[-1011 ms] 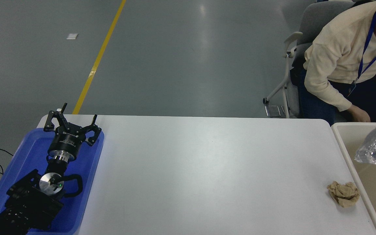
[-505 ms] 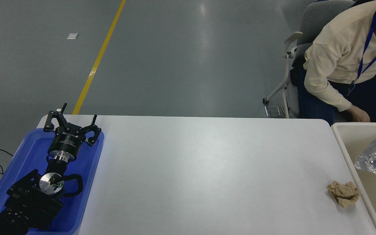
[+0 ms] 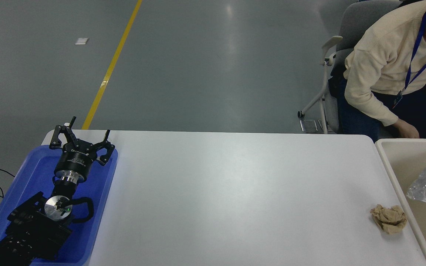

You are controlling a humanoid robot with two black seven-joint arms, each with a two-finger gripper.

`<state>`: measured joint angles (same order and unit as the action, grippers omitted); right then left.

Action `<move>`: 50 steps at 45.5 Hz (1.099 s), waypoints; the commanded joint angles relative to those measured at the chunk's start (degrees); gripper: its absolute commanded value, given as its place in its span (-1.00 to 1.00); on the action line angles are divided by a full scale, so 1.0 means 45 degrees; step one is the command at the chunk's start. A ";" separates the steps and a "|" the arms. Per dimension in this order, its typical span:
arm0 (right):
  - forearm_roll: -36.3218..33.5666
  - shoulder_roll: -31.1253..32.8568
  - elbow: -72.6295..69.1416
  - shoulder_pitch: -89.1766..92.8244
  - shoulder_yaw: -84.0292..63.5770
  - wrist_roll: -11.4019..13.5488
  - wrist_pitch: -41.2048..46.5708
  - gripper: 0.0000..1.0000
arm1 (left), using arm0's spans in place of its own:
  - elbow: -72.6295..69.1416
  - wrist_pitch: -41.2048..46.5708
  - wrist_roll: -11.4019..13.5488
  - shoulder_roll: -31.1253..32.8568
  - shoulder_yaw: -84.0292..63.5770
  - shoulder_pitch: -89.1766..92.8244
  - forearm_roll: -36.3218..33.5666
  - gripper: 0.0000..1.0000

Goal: Pick up foil plate and place in dustbin

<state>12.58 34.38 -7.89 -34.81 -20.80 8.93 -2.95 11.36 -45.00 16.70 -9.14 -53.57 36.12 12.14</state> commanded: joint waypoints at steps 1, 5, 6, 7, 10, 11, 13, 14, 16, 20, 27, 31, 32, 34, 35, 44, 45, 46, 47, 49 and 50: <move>-0.0003 0.0016 -0.0200 -0.0077 0.0051 0.0007 -0.0790 0.77 | 0.0014 0.0000 0.0001 0.0000 -0.0010 0.0000 0.0017 1.00; -0.0003 0.0036 -0.0492 -0.0330 0.0071 -0.0012 -0.0771 0.83 | 0.0014 0.0000 0.0001 0.0000 -0.0010 0.0000 -0.0002 1.00; -0.0003 0.0074 -0.0609 -0.0486 0.0071 -0.0012 -0.0771 0.84 | 0.0014 0.0000 0.0001 0.0000 0.0010 0.0000 -0.0002 1.00; 0.0074 0.0113 -0.0726 -0.0661 0.0071 -0.0012 -0.0771 0.84 | 0.0014 0.0000 0.0001 0.0000 0.0010 0.0000 -0.0002 1.00; 0.0251 0.0464 -0.1369 -0.1053 0.0012 -0.0032 -0.0771 0.84 | 0.0014 0.0000 0.0001 0.0000 0.0010 0.0000 -0.0002 1.00; 0.0251 0.0659 -0.1681 -0.1151 -0.0007 -0.0032 -0.0751 0.85 | -0.0005 0.0000 0.0001 0.0000 0.0010 0.0000 -0.0002 1.00; 0.0290 0.1049 -0.2442 -0.1423 -0.0066 -0.0051 -0.0751 0.85 | -0.0005 0.0000 0.0001 0.0000 -0.0010 0.0000 -0.0002 1.00; 0.0367 0.1167 -0.2814 -0.1599 -0.0124 -0.0051 -0.0751 0.85 | -0.0005 0.0000 -0.0018 0.0000 -0.0010 0.0000 -0.0002 1.00; 0.0718 0.1421 -0.3576 -0.2009 -0.0338 -0.0051 -0.0751 0.85 | 0.0014 0.0000 -0.0018 0.0000 0.0010 0.0000 0.0017 1.00; 0.1791 0.1753 -0.4982 -0.2907 -0.1274 -0.0051 -0.0751 0.86 | -0.0005 0.0000 0.0001 0.0000 0.0010 0.0000 -0.0002 1.00; 0.2595 0.2690 -0.8632 -0.5736 -0.4065 -0.0032 -0.0595 1.00 | 0.0014 0.0000 -0.0038 0.0000 0.0010 0.0000 -0.0002 1.00; 0.2595 0.2848 -1.0782 -0.7884 -0.6193 -0.0032 -0.0458 1.00 | 0.0014 0.0000 -0.0038 0.0000 0.0010 0.0000 -0.0002 1.00; 0.2575 0.2829 -1.1212 -0.8373 -0.6740 -0.0032 -0.0439 1.00 | -0.0005 0.0000 -0.0038 0.0000 0.0010 0.0000 -0.0002 1.00; 0.2556 0.2770 -1.1896 -0.9272 -0.7659 -0.0032 -0.0400 1.00 | -0.0005 0.0000 -0.0038 0.0000 0.0010 0.0000 -0.0002 1.00; 0.2556 0.2731 -1.2189 -0.9625 -0.8012 -0.0032 -0.0361 1.00 | 0.0014 0.0000 -0.0038 0.0000 0.0010 0.0000 -0.0002 1.00; 0.2458 0.2400 -1.4164 -1.2574 -0.9830 -0.0032 0.1471 1.00 | 0.0014 0.0000 -0.0058 0.0000 0.0010 0.0000 -0.0002 1.00; 0.2477 0.2302 -1.4320 -1.2945 -0.9986 -0.0032 0.1959 1.00 | 0.0014 0.0000 -0.0058 0.0000 0.0010 0.0000 -0.0002 1.00; 0.2477 0.2185 -1.4437 -1.3316 -1.0142 -0.0032 0.2524 1.00 | 0.0014 0.0000 -0.0058 0.0000 0.0010 0.0000 -0.0002 1.00; 0.2477 0.2029 -1.4574 -1.3706 -1.0318 -0.0032 0.3110 1.00 | 0.0014 0.0000 -0.0058 0.0000 0.0010 0.0000 -0.0002 1.00; 0.2458 0.1523 -1.4653 -1.4468 -1.0767 -0.0032 0.4476 1.00 | 0.0014 0.0000 -0.0038 0.0000 0.0010 0.0000 -0.0002 1.00; 0.2458 0.1211 -1.4653 -1.4820 -1.1001 -0.0032 0.5199 1.00 | 0.0014 0.0000 -0.0038 0.0000 0.0010 0.0000 -0.0002 1.00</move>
<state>23.37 44.73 -64.83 -83.78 -58.85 8.78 2.08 11.40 -45.00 16.50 -9.14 -53.53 36.12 12.12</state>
